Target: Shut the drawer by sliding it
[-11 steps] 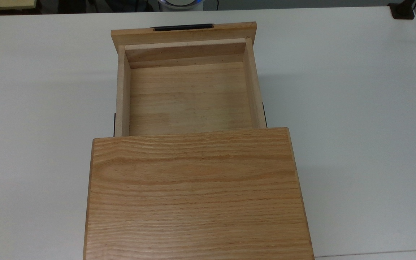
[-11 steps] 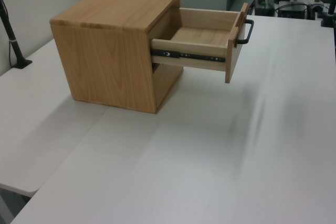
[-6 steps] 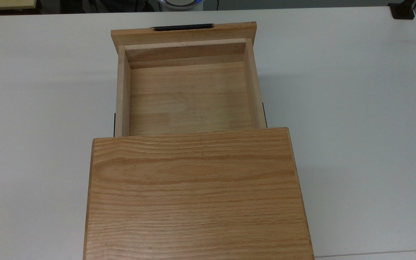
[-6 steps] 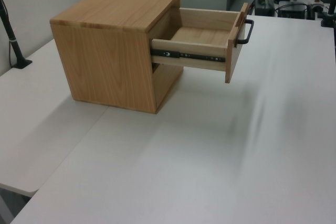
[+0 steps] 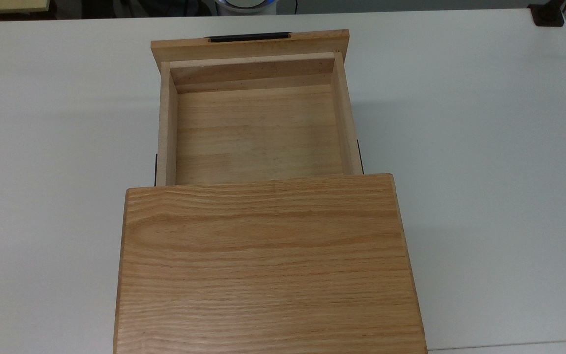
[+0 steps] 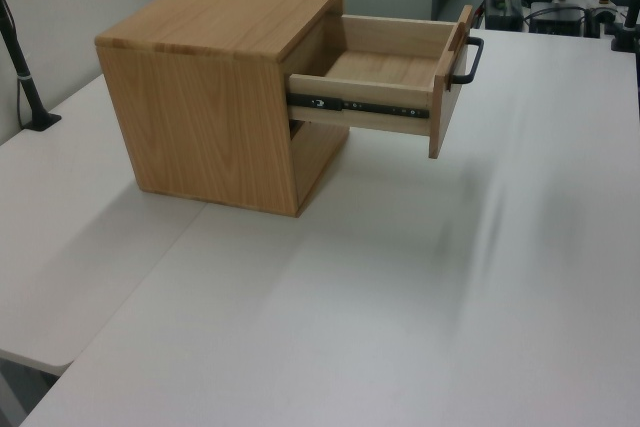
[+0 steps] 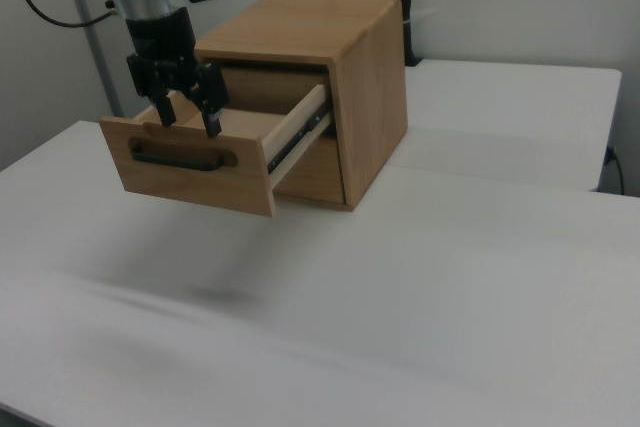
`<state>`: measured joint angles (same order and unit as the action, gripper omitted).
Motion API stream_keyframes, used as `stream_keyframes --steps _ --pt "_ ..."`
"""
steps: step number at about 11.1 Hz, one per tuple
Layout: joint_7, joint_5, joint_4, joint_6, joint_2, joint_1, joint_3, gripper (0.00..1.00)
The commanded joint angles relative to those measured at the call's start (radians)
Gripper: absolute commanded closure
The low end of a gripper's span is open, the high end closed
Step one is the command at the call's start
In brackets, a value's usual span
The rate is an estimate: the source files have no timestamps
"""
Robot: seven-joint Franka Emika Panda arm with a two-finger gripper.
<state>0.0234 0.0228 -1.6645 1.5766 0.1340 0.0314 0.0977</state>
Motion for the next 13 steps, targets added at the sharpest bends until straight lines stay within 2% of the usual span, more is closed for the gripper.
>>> stream_keyframes --steps 1,2,5,7,9,13 --pt "0.023 -0.036 0.011 -0.047 0.002 0.002 0.005 0.76" --pt "0.023 -0.049 0.009 -0.05 0.001 0.002 0.005 0.98" --pt "0.027 -0.09 -0.024 -0.052 -0.004 0.015 -0.007 1.0" --pt "0.097 -0.09 -0.049 -0.046 -0.019 0.025 -0.033 1.0" --pt "0.107 -0.09 -0.046 -0.038 -0.054 0.027 -0.07 1.0" --pt "0.083 -0.089 -0.037 0.055 -0.148 0.103 -0.078 1.0"
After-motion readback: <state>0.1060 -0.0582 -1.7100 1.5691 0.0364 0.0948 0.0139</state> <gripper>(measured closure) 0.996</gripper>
